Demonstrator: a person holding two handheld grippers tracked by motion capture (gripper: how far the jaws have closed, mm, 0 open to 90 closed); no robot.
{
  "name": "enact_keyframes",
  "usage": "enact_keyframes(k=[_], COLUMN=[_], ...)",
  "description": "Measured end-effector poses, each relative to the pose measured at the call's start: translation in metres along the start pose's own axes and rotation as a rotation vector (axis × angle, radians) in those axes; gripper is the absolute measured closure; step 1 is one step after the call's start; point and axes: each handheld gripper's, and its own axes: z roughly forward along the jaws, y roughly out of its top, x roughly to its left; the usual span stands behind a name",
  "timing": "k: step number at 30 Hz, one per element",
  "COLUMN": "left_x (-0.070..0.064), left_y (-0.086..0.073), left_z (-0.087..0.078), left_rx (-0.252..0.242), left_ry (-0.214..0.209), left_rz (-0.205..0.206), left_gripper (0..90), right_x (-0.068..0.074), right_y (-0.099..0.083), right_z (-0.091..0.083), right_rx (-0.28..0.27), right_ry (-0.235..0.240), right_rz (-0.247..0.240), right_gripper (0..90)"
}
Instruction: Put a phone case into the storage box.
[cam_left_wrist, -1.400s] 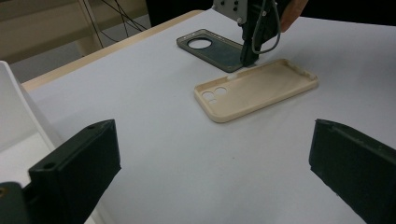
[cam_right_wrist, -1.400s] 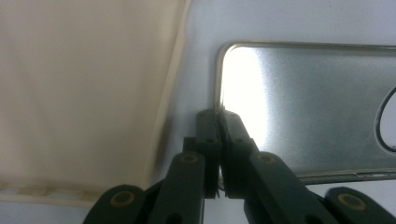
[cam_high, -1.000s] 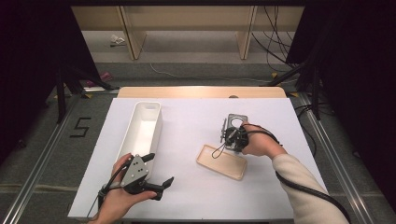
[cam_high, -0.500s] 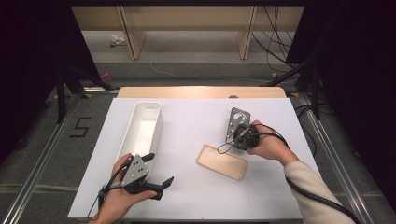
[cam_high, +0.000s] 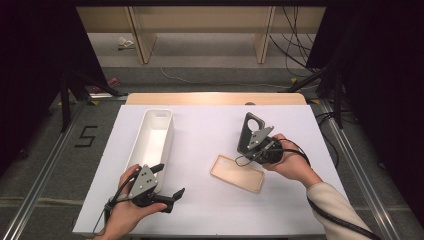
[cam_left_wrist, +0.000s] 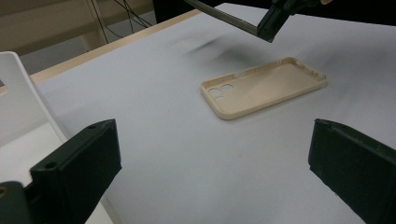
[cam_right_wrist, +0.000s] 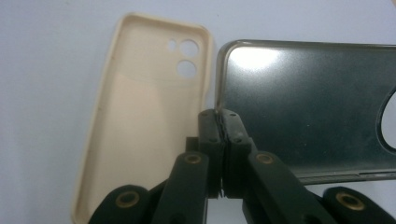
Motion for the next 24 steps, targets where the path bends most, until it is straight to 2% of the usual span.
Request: enact_keyframes(k=[8, 14, 15, 17, 20, 24], left_x=[0.000, 0.004, 0.005, 0.006, 0.012, 0.018], left_y=[0.000, 0.005, 0.010, 0.012, 0.023, 0.039], left_z=[0.001, 0.002, 0.002, 0.003, 0.007, 0.015], left_rx=[-0.001, -0.014, -0.021, -0.019, 0.006, 0.002], left_ry=[0.003, 0.013, 0.012, 0.015, 0.028, 0.021], left_rz=[0.001, -0.028, -0.046, -0.051, -0.078, -0.114], left_gripper=[2.3, 3.4, 3.7, 4.7, 6.5, 8.4], right_x=[0.015, 0.027, 0.029, 0.034, 0.041, 0.050], right_y=[0.001, 0.005, 0.006, 0.008, 0.011, 0.015], right_z=[-0.005, -0.012, -0.012, -0.013, -0.014, -0.014], right_rx=[-0.039, -0.082, -0.087, -0.095, -0.104, -0.111], right_ry=[0.027, 0.041, 0.045, 0.044, 0.055, 0.061], right_rz=[-0.004, -0.019, -0.021, -0.022, -0.038, -0.060], right_gripper=[89.2, 89.2, 89.2, 89.2, 89.2, 89.2])
